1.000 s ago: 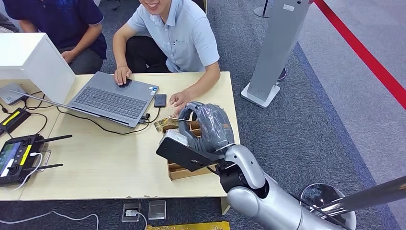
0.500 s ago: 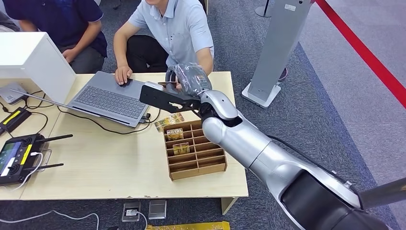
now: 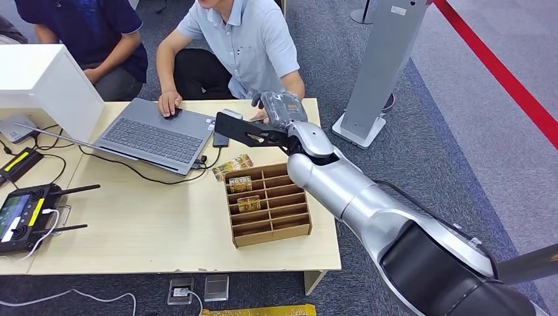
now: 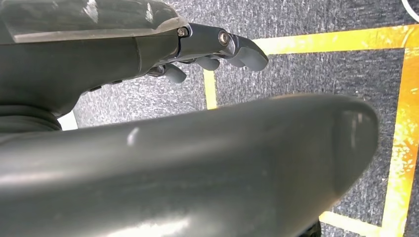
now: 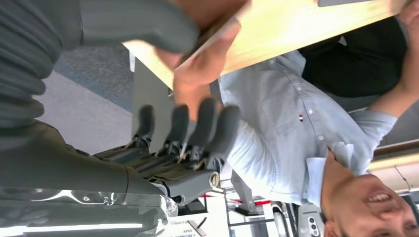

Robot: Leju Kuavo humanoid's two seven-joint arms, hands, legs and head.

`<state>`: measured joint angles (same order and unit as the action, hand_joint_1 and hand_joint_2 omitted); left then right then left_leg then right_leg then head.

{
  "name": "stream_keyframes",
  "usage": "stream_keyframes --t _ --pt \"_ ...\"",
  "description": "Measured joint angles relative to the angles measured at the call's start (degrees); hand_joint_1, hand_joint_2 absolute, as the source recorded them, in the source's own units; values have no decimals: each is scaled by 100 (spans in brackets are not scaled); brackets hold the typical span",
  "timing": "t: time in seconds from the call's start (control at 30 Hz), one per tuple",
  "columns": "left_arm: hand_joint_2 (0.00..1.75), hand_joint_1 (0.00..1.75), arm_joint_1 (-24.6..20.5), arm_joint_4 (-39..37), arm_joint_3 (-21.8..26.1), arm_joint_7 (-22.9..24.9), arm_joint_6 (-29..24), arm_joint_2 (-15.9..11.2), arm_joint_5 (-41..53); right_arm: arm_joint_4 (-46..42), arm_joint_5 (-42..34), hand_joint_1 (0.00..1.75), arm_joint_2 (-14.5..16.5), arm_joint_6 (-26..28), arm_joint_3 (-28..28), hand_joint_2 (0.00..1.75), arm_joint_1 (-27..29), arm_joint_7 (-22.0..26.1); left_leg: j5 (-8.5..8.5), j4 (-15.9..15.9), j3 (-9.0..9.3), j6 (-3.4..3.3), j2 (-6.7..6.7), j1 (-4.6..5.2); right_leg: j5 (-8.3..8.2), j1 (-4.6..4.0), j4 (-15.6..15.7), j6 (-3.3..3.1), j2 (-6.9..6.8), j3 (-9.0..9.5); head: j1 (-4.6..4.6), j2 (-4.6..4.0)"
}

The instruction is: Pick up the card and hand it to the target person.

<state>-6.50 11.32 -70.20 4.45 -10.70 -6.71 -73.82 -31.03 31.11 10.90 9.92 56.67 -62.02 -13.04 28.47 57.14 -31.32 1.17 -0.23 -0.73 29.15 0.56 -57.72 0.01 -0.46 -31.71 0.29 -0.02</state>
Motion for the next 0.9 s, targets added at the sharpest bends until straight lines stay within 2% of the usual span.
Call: stream_keyframes --t 0.3,0.5,0.7,0.9 --pt "0 0 1 -3 -48 0 -22 0 -89 62 -262 0 1 375 10 175 -19 270 0 0 -1 0 1 0 0 0 0 0 1 -2 1 0" --pt "0 0 6 -4 -50 1 -55 0 -201 -345 -710 0 -72 654 -115 175 -1 423 0 1 2 0 5 0 0 0 0 0 1 -1 0 0" --pt "0 0 32 -4 -50 22 -88 0 -352 -1526 -1059 0 -490 670 -326 175 419 202 1 1 2 0 5 1 0 0 1 0 2 -2 5 0" --pt "0 0 38 -4 -47 34 -164 2 -500 -2492 -1296 0 -834 751 -535 175 932 239 2 2 8 0 4 0 1 0 7 0 2 1 0 0"
